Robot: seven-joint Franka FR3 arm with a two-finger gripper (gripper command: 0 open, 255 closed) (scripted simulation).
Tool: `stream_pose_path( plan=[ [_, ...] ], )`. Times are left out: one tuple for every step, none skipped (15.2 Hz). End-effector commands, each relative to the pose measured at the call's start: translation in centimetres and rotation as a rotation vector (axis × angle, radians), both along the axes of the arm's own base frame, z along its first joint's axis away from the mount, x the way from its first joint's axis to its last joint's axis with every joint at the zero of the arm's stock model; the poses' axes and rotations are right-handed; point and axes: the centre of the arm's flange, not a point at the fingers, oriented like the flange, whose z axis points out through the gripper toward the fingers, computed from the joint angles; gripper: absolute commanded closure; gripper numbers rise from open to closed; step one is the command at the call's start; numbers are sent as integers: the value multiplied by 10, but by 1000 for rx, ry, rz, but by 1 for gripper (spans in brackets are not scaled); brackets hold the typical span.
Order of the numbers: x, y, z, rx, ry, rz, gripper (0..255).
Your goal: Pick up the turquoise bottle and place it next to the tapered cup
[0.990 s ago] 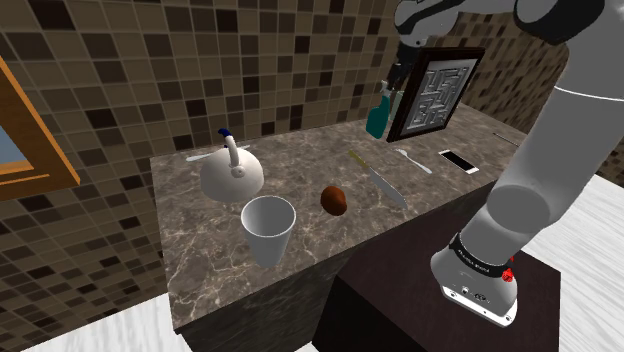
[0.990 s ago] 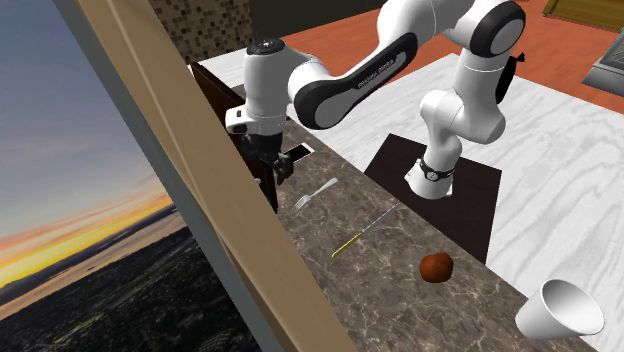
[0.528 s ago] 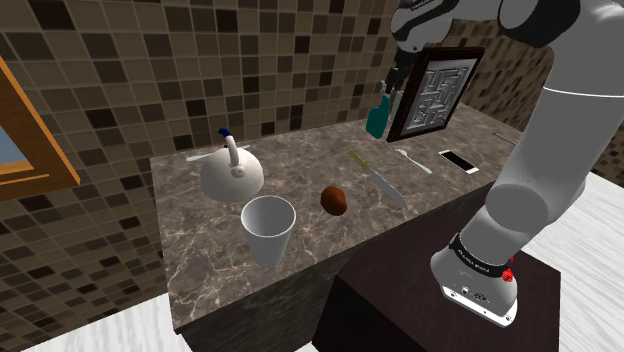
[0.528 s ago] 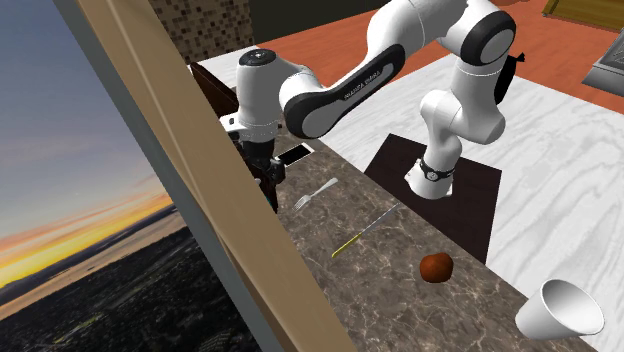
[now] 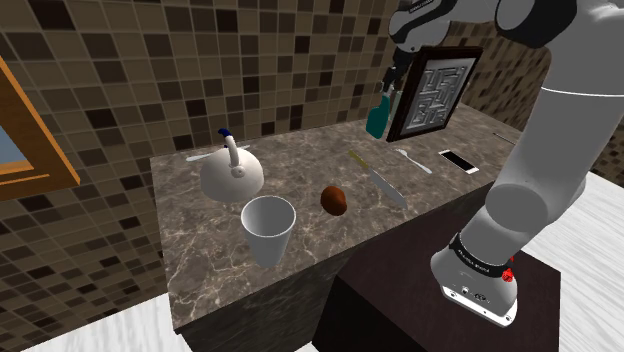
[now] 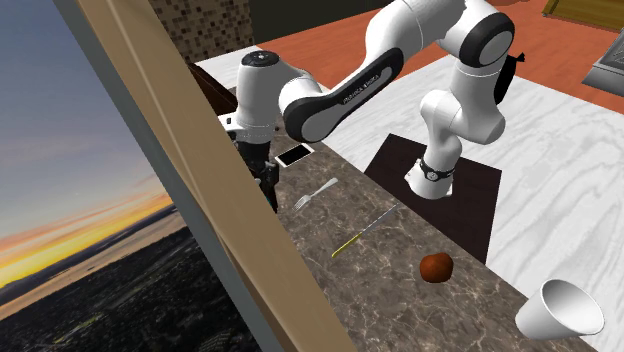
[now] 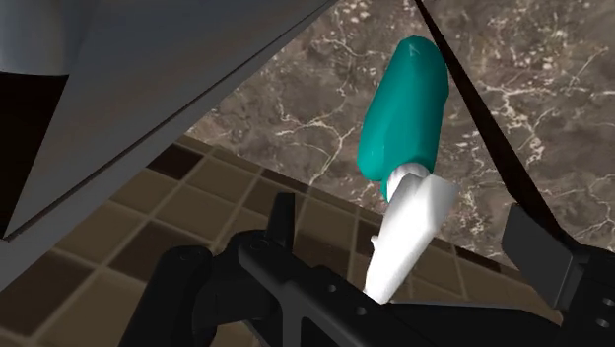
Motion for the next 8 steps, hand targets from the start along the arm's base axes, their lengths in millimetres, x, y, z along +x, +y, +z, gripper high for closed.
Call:
stream_pose_path(
  plan=[
    [-10, 1, -22, 58, 74, -14, 0],
    [-13, 6, -20, 58, 74, -14, 255],
    [-11, 5, -16, 57, 74, -14, 255],
    [-11, 6, -15, 57, 74, -14, 255],
    [-9, 3, -17, 57, 74, -14, 255],
    [-8, 2, -18, 57, 74, -15, 255],
    [-7, 3, -17, 57, 74, -14, 255],
    [-8, 5, -17, 56, 74, -15, 255]
  ],
)
